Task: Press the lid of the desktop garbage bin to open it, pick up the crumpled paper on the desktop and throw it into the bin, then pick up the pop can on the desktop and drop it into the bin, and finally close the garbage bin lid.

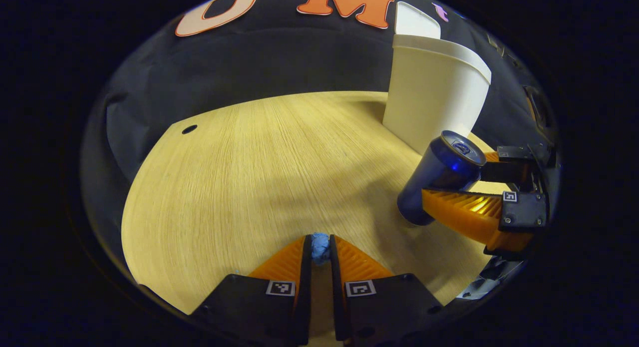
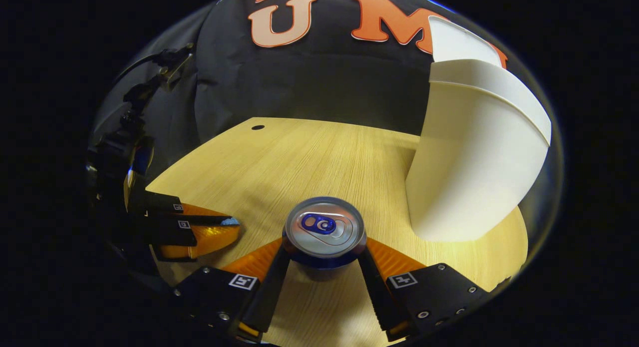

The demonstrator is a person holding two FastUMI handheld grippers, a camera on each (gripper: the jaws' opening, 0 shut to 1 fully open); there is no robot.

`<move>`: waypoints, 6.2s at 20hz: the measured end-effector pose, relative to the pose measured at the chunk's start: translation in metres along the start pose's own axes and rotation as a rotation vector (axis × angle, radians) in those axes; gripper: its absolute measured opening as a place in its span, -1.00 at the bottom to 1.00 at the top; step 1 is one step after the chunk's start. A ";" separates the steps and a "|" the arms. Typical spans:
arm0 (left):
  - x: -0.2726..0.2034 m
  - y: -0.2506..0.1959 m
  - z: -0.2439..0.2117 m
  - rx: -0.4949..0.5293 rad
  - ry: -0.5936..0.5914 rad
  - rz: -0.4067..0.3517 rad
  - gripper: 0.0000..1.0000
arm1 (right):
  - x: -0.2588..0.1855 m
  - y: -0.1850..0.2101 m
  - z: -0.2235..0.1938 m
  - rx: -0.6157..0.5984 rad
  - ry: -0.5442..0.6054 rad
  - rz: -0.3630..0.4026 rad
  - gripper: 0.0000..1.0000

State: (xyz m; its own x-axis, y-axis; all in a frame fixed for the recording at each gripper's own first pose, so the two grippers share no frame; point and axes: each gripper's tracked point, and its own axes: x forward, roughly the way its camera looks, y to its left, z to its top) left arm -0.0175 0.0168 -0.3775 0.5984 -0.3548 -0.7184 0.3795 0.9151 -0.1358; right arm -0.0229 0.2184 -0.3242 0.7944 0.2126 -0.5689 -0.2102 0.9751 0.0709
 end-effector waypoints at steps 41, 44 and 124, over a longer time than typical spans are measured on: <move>-0.069 -0.259 0.351 0.179 -0.491 -0.295 -0.55 | -0.142 -0.189 -0.002 0.067 -0.103 -0.227 0.60; -0.059 -0.260 0.347 0.191 -0.468 -0.283 -0.55 | -0.149 -0.199 0.003 0.077 -0.114 -0.247 0.60; -0.142 -0.107 0.236 -0.062 -0.469 0.361 0.99 | -0.102 -0.307 0.216 -0.168 -0.338 -0.122 0.66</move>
State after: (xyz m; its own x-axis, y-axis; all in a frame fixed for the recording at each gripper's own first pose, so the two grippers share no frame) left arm 0.0236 -0.0762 -0.1000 0.9351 -0.0533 -0.3503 0.0610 0.9981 0.0111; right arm 0.0838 -0.0895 -0.1107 0.9562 0.1315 -0.2614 -0.1703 0.9766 -0.1314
